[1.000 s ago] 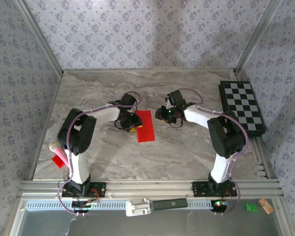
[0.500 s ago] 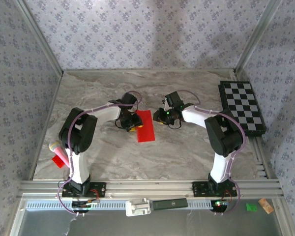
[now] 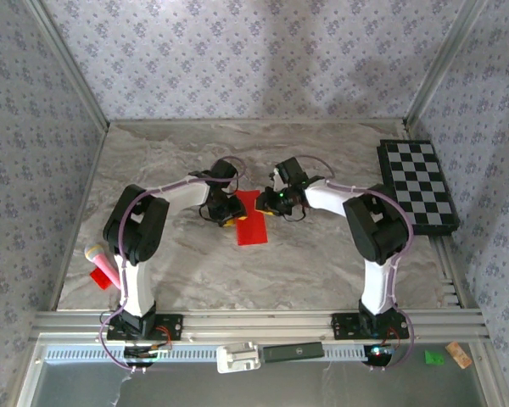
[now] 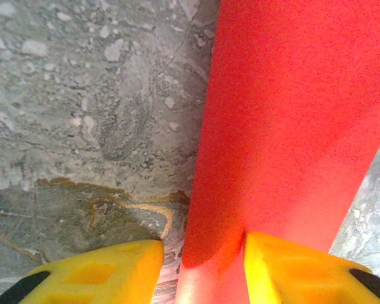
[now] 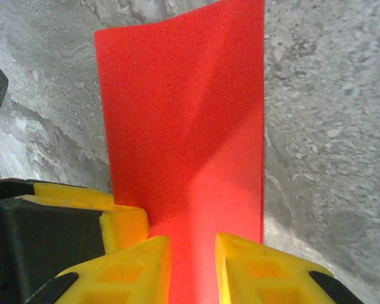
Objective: Fold a paper plane with a square sheet of paper (pick it up from the middle)
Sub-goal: Hold the square sheet of paper at the center of the table, then first fold the square sheet of paper in half at the center of the table.
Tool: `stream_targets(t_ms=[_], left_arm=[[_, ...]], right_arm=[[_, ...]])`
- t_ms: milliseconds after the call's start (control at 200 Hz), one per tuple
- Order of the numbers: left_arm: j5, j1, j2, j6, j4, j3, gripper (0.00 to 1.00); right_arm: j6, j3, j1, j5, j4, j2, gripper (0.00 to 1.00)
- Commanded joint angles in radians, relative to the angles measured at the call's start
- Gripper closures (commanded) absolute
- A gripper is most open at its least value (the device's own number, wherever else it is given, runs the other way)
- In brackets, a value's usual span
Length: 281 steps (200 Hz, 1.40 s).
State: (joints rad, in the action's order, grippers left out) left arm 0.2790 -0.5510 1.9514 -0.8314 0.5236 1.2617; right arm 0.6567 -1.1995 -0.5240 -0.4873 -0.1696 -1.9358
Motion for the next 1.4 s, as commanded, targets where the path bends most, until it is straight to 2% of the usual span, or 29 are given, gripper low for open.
stream_targets(t_ms=[0, 495, 715, 825, 1029, 1114, 1269, 1399], left_arm=[[-0.028, -0.025, 0.119, -0.001, 0.047, -0.062, 0.58], [-0.022, -0.025, 0.13, -0.009, 0.047, -0.065, 0.58], [-0.011, -0.024, 0.119, -0.011, 0.046, -0.061, 0.58], [-0.004, -0.007, 0.056, -0.008, 0.051, -0.044, 0.57], [-0.044, 0.039, -0.153, 0.005, 0.044, -0.003, 0.54], [-0.013, 0.039, -0.193, 0.021, 0.004, -0.006, 0.53], [0.144, 0.034, -0.182, -0.008, -0.154, -0.06, 0.65], [0.238, 0.013, -0.126, -0.026, -0.219, -0.056, 0.77]], right_arm=[[-0.053, -0.035, -0.01, -0.02, -0.044, -0.024, 0.74], [-0.084, -0.046, -0.014, 0.002, -0.107, -0.084, 0.76], [-0.118, -0.046, -0.014, 0.063, -0.179, -0.118, 0.77], [-0.135, -0.046, -0.014, 0.113, -0.226, -0.135, 0.78], [-0.144, -0.061, -0.016, 0.183, -0.287, -0.166, 0.81], [-0.143, -0.079, -0.02, 0.199, -0.311, -0.182, 0.84], [-0.137, -0.11, -0.026, 0.232, -0.354, -0.204, 0.88], [-0.129, -0.117, -0.028, 0.249, -0.373, -0.209, 0.9]])
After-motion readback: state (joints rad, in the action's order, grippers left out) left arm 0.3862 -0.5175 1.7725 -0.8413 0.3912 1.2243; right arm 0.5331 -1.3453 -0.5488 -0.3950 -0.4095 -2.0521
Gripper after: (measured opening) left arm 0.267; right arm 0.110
